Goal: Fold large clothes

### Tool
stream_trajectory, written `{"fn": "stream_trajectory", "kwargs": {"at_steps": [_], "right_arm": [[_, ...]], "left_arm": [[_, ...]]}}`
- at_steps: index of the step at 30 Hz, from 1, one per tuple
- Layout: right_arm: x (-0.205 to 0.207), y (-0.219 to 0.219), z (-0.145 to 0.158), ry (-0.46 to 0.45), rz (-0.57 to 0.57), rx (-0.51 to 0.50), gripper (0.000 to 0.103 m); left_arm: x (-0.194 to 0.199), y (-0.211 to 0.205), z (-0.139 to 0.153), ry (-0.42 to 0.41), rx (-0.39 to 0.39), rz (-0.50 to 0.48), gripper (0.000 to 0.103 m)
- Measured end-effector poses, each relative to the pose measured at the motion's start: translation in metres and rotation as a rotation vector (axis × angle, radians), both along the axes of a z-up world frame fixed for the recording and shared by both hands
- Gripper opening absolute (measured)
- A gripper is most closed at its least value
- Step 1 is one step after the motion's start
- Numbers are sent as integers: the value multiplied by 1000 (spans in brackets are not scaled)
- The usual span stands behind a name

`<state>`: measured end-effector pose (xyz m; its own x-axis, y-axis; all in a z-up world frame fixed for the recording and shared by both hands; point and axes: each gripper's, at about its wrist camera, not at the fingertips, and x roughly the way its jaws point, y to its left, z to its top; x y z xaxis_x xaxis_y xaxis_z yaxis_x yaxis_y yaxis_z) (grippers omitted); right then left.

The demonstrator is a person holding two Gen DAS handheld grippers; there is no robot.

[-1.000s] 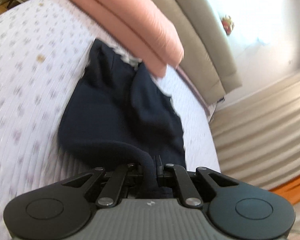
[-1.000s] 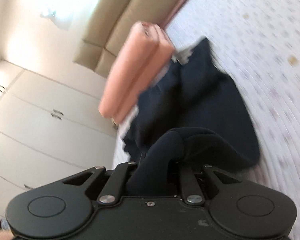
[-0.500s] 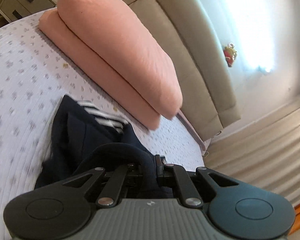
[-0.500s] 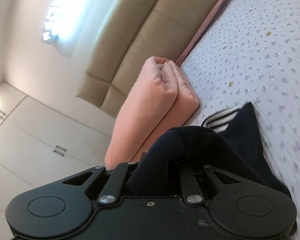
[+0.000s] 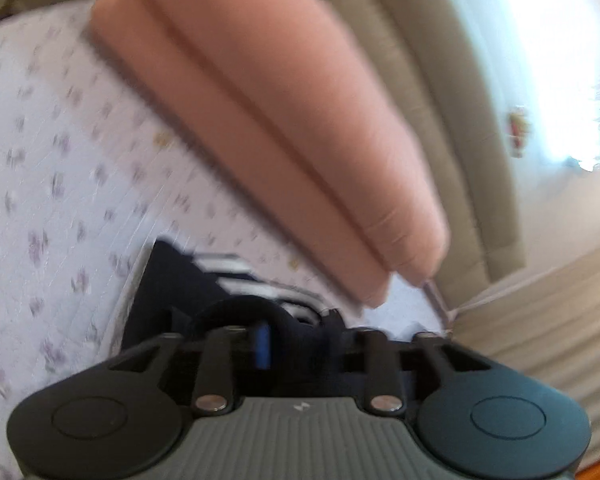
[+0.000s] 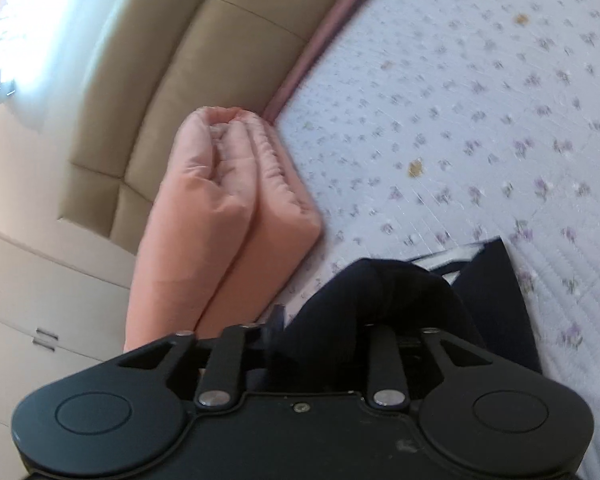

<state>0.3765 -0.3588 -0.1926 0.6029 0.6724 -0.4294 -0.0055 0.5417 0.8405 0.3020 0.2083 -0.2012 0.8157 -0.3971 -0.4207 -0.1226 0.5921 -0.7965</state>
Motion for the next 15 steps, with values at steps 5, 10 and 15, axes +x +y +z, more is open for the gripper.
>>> {"fn": "stream_trajectory", "kwargs": {"at_steps": [5, 10, 15], "right_arm": [[-63, 2, 26, -365, 64, -288, 87], [-76, 43, 3, -370, 364, -477, 86], [-57, 99, -13, -370, 452, -628, 87]], "left_arm": [[-38, -21, 29, -149, 409, -244, 73], [-25, -83, 14, -82, 691, -553, 67], [23, -132, -1, -98, 803, -558, 67]]}}
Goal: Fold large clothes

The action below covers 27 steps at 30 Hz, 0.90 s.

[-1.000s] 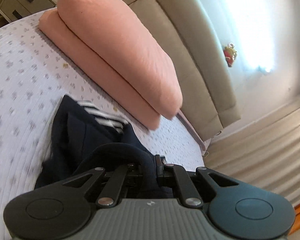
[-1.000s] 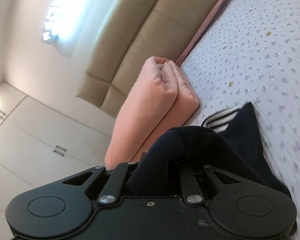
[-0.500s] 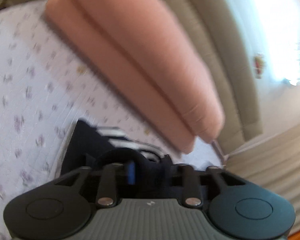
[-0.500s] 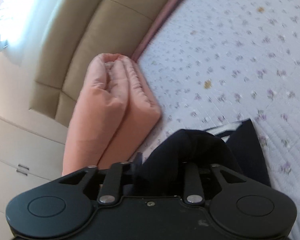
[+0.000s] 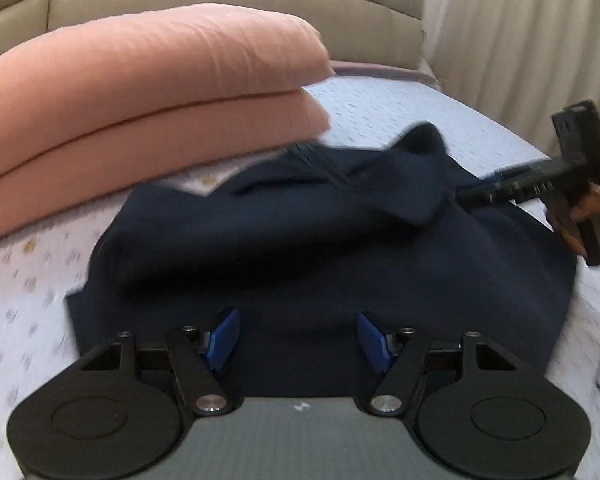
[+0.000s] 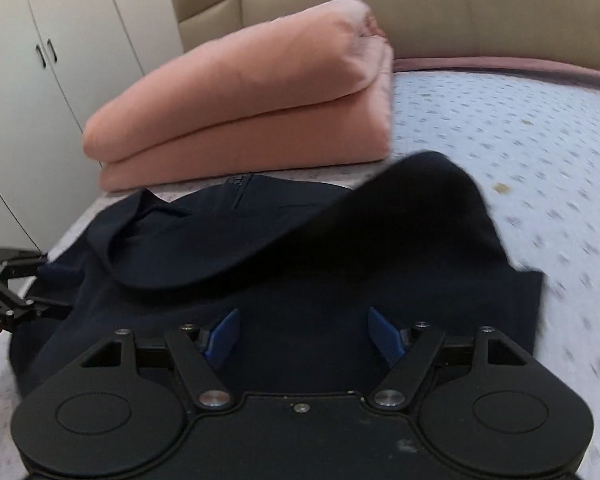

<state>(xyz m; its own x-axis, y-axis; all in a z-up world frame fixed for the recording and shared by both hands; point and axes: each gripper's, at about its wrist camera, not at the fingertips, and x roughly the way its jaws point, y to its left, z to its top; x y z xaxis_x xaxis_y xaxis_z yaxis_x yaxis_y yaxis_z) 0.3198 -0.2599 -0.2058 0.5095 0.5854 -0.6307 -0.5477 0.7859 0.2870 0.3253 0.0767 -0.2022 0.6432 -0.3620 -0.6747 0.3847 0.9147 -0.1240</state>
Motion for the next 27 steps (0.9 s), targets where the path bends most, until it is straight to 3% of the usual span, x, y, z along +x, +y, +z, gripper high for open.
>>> {"fn": "stream_trajectory", "kwargs": {"at_steps": [2, 4, 6, 7, 9, 11, 12, 13, 14, 16, 17, 18, 20, 21, 23, 24, 25, 27], "right_arm": [[22, 15, -3, 18, -18, 3, 86], [46, 18, 1, 11, -140, 30, 85], [69, 9, 5, 13, -275, 76, 85], [75, 3, 8, 18, -342, 80, 86], [73, -7, 18, 3, -356, 96, 87], [58, -8, 30, -59, -266, 116, 90], [51, -2, 35, -96, -192, 113, 98], [47, 7, 37, -123, -120, 98, 101], [43, 21, 36, -142, -33, 74, 103], [45, 51, 22, -120, 99, -23, 103], [49, 64, 10, -93, 121, -122, 103], [51, 72, -6, -81, 137, -234, 103], [45, 53, -20, -150, 155, -219, 103], [45, 43, -25, -152, 113, -250, 103], [52, 0, -33, -72, 47, -172, 103], [54, -17, -34, -36, 34, -144, 103], [54, -26, -31, -36, 39, -157, 103], [48, -21, -16, -68, 10, -279, 101]], "left_arm": [[22, -9, -2, -41, -14, 35, 70], [48, -9, -6, -86, -24, 167, 62], [64, 3, -7, -120, -55, 340, 62], [66, 11, -6, -121, -62, 423, 66], [64, 20, 0, -108, -64, 486, 67], [52, 16, 10, -129, -93, 363, 76], [47, 8, 14, -145, -86, 252, 91], [45, -7, 16, -167, -48, 128, 101], [43, -21, 14, -186, 4, 40, 103], [48, -43, -4, -153, 149, -28, 103], [51, -41, -16, -114, 167, -28, 103], [54, -28, -24, -75, 117, -4, 103], [54, 13, -32, -19, -23, 70, 103], [48, 27, -32, -38, 15, 95, 103], [41, 43, -30, -41, 119, 129, 103], [38, 52, -28, -25, 134, 132, 103], [33, 61, -21, -17, 141, 127, 103], [28, 65, -8, -34, 196, 167, 102]]}}
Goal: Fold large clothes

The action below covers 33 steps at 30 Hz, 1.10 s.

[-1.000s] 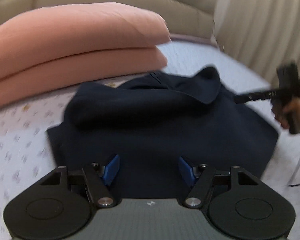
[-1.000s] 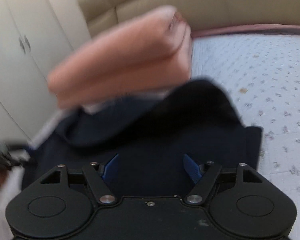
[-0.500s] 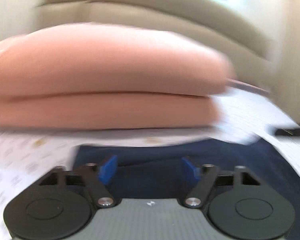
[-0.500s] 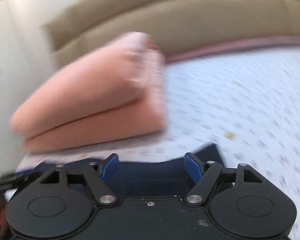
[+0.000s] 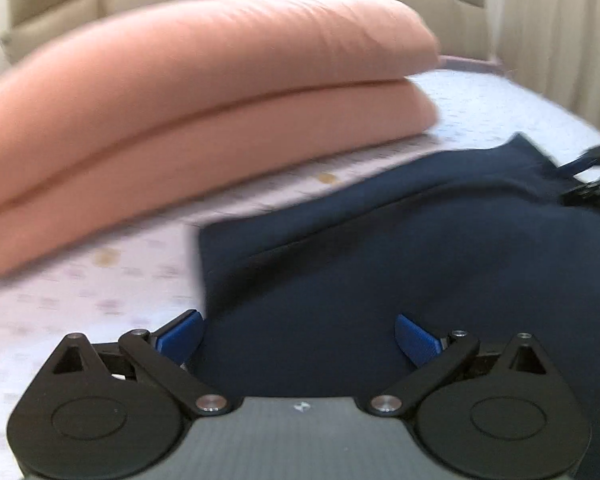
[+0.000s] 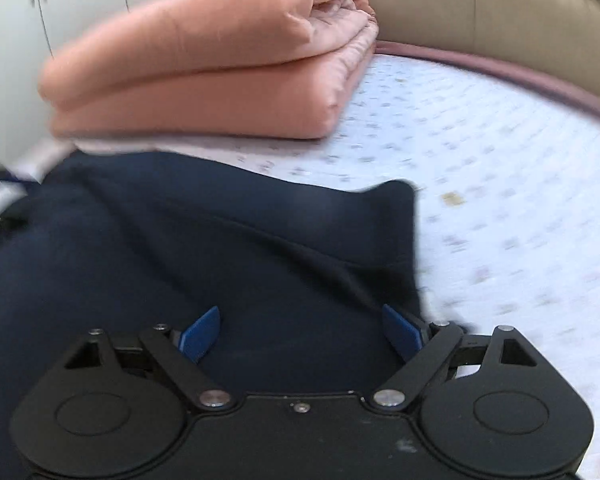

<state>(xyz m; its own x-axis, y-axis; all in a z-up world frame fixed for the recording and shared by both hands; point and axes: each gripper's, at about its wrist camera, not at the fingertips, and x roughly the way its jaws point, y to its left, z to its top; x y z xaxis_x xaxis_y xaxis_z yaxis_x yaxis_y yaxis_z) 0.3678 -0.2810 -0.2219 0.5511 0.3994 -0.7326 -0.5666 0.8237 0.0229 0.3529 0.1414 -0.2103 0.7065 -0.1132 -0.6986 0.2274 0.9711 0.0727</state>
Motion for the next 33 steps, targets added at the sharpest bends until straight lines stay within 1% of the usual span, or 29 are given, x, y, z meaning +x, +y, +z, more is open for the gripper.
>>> {"fn": "stream_trajectory", "kwargs": {"at_steps": [1, 2, 3, 4, 5, 6, 7, 9, 10, 11, 12, 13, 14, 15, 17, 19, 20, 21, 22, 23, 24, 25, 26, 27, 28, 29, 31, 32, 33], "right_arm": [[-6, 7, 13, -37, -19, -45, 101], [-15, 12, 30, -75, 9, -21, 101], [-25, 15, 45, -90, 77, 50, 102], [-35, 22, 61, -85, 173, 129, 102], [-45, 33, 73, -77, 270, 177, 103], [-54, 47, 80, -77, 350, 182, 102], [-63, 62, 81, -82, 418, 156, 102], [-72, 91, 65, -62, 494, 38, 103], [-75, 100, 52, -30, 514, -16, 103], [-75, 105, 36, 3, 525, -69, 103], [-76, 100, 19, 17, 519, -113, 103], [-77, 83, 6, 17, 511, -71, 103], [-80, 62, 0, 5, 481, -4, 103], [-84, 45, -3, -10, 453, 10, 103], [-94, 16, -3, -31, 419, 16, 103], [-93, -7, -3, 30, 367, 24, 103], [-94, -12, 0, 52, 353, 6, 103], [-88, -12, 6, 72, 330, -36, 103], [-87, -6, 12, 82, 308, -68, 102], [-97, -4, 27, 55, 320, -48, 101], [-107, -1, 43, 12, 355, 19, 102], [-115, 3, 59, -6, 392, 90, 102], [-122, 11, 69, -10, 444, 147, 102], [-131, 28, 73, -25, 515, 165, 103], [-139, 45, 70, -39, 567, 131, 102], [-144, 64, 63, -43, 627, 70, 102], [-159, 89, 31, -28, 720, -100, 103], [-163, 88, 16, -30, 739, -164, 103], [-166, 79, 5, -69, 743, -159, 103]], "left_arm": [[-6, -1, 13, -17, 19, -4, 99], [-12, -4, 24, -37, 17, -45, 99], [-19, -7, 38, -54, 7, -106, 100], [-22, -17, 50, -61, -8, -183, 102], [-25, -34, 58, -58, -21, -253, 103], [-26, -51, 65, -46, -36, -328, 103], [-27, -70, 67, -24, -41, -413, 103], [-34, -104, 59, 12, -25, -557, 103], [-37, -116, 47, 38, 3, -588, 103], [-37, -120, 30, 80, 33, -588, 103], [-37, -117, 9, 137, 45, -576, 103], [-43, -100, -5, 117, -22, -558, 103], [-52, -84, -8, 83, -84, -524, 103], [-59, -71, -10, 84, -113, -495, 103], [-78, -53, -9, 70, -135, -468, 103], [-79, -38, -7, 99, -164, -451, 103], [-83, -35, -2, 117, -170, -440, 103], [-82, -34, 6, 140, -169, -419, 103], [-81, -37, 15, 154, -161, -405, 99], [-84, -43, 24, 136, -159, -421, 97], [-94, -55, 40, 97, -162, -470, 99], [-99, -69, 52, 57, -150, -532, 103], [-103, -84, 59, 25, -123, -581, 103], [-106, -102, 62, 2, -78, -629, 103], [-105, -115, 59, -1, -34, -660, 103], [-103, -126, 53, 18, 4, -680, 103], [-98, -132, 26, 107, 58, -688, 103], [-101, -127, 13, 103, 86, -690, 103], [-112, -114, 4, 25, 106, -695, 103]]}}
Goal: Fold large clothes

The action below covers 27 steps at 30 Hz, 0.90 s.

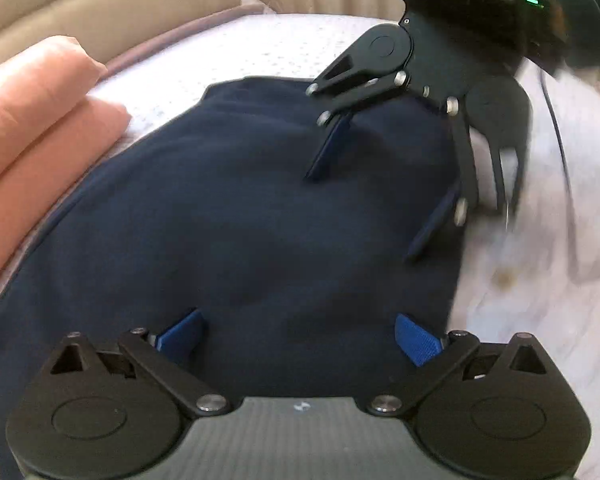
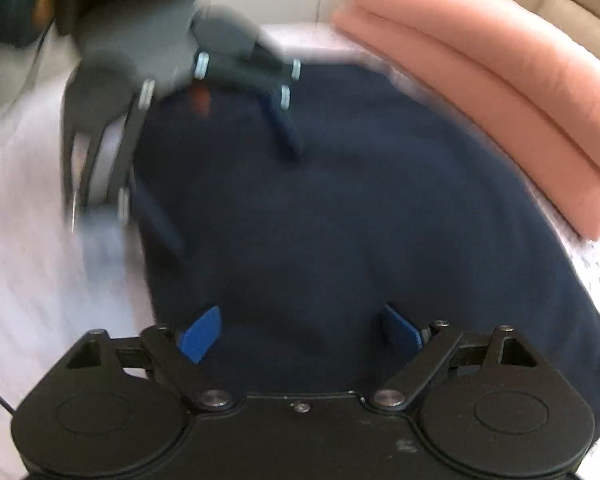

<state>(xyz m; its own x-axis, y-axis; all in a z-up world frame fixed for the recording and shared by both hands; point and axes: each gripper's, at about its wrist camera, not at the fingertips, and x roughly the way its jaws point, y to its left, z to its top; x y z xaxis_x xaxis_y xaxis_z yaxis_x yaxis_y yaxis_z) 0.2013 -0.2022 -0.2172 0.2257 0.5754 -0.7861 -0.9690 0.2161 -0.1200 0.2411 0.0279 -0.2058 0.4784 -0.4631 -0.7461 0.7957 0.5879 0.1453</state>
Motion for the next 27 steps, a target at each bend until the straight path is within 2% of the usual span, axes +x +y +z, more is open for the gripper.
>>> {"fn": "stream_trajectory", "kwargs": {"at_steps": [1, 2, 3, 4, 5, 6, 7, 8, 9, 13, 15, 17, 18, 19, 21, 24, 25, 27], "right_arm": [[3, -17, -4, 23, -40, 76, 103], [6, -31, -7, 51, -83, 101, 103], [4, -45, -9, 40, -95, 104, 103], [-4, -57, -13, -21, -73, 70, 103], [-10, -67, -16, -65, -69, 56, 103], [-4, -77, -18, -33, -129, 65, 103], [8, -90, -19, 35, -207, 79, 103], [18, -104, -19, 59, -251, 86, 103], [21, -116, -21, 38, -286, 57, 103], [11, -161, -22, 41, -395, 10, 103], [16, -172, -16, 161, -513, 21, 103], [17, -179, -3, 208, -608, -19, 102], [16, -181, 9, 211, -659, -8, 102], [15, -177, 21, 193, -695, 38, 102], [10, -174, 57, 119, -774, 211, 102], [22, -146, 93, 51, -927, 449, 102], [32, -131, 98, 64, -975, 504, 102], [61, -97, 98, 145, -1056, 568, 102]], "left_arm": [[-9, 12, -5, -49, 11, 33, 103], [-10, 30, -8, -17, -14, 97, 103], [-11, 51, -10, 59, -72, 159, 103], [-21, 73, -12, 67, -82, 192, 103], [-32, 87, -13, 38, -75, 196, 103], [-37, 98, -12, 26, -78, 201, 103], [-40, 104, -10, 11, -79, 209, 103], [-43, 104, -9, -13, -62, 223, 103], [-48, 112, -10, -15, -62, 248, 103], [-56, 138, -11, 19, -111, 326, 103], [-60, 147, -9, 24, -109, 355, 103], [-58, 133, -4, 50, -112, 399, 103], [-50, 130, 0, 82, -119, 461, 103], [-41, 134, 2, 131, -152, 526, 103], [-32, 163, 13, 197, -317, 631, 103], [-1, 195, 15, 260, -527, 769, 103], [12, 202, 11, 293, -579, 798, 103], [39, 210, -4, 368, -673, 826, 100]]}}
